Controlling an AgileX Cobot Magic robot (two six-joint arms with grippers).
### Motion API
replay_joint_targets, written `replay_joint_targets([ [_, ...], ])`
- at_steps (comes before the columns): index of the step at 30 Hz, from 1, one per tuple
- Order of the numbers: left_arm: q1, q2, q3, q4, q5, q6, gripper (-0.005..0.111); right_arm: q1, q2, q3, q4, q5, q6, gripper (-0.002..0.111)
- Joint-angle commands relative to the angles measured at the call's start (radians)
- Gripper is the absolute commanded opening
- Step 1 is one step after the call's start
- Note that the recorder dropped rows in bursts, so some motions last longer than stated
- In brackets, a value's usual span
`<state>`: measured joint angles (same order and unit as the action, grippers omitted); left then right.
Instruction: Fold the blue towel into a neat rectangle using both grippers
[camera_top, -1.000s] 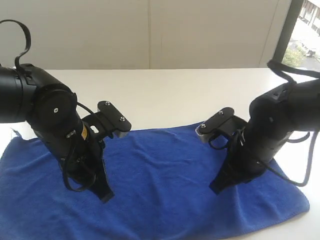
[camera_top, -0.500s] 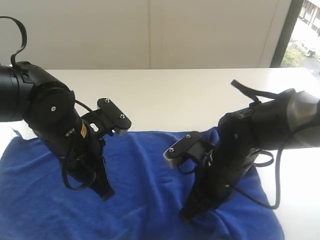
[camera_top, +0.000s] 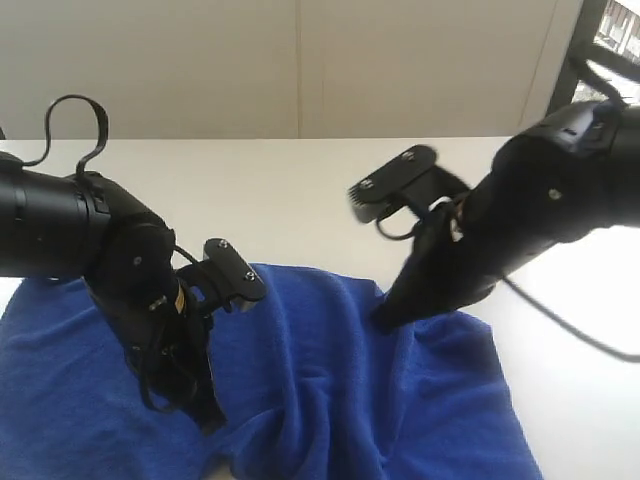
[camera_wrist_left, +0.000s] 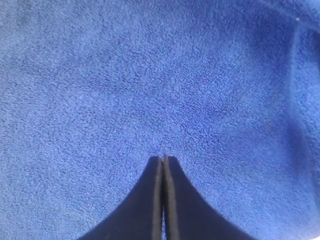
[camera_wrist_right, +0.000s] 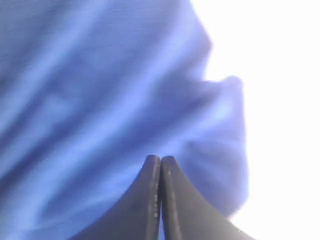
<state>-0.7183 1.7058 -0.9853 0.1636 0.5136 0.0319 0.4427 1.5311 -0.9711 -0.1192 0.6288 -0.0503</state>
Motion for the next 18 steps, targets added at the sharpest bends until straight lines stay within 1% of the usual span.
replay_joint_targets([
  [1, -0.003, 0.022, 0.008, 0.001, 0.01, 0.001, 0.0, -0.136, 0.029, 0.009, -0.173, 0.038, 0.168, 0.0],
  [4, -0.003, 0.035, 0.008, 0.001, 0.012, 0.001, 0.0, -0.202, 0.087, 0.009, -0.17, 0.052, 0.168, 0.0],
  [6, -0.003, 0.043, 0.008, 0.001, 0.016, 0.001, 0.0, -0.223, 0.125, 0.009, -0.166, 0.059, 0.168, 0.0],
  [12, -0.003, 0.089, 0.008, 0.001, 0.024, 0.001, 0.0, -0.227, 0.221, 0.009, -0.156, 0.081, 0.17, 0.0],
  [18, -0.003, 0.101, 0.008, 0.001, 0.024, 0.001, 0.0, -0.227, 0.275, 0.007, -0.139, 0.018, 0.186, 0.0],
])
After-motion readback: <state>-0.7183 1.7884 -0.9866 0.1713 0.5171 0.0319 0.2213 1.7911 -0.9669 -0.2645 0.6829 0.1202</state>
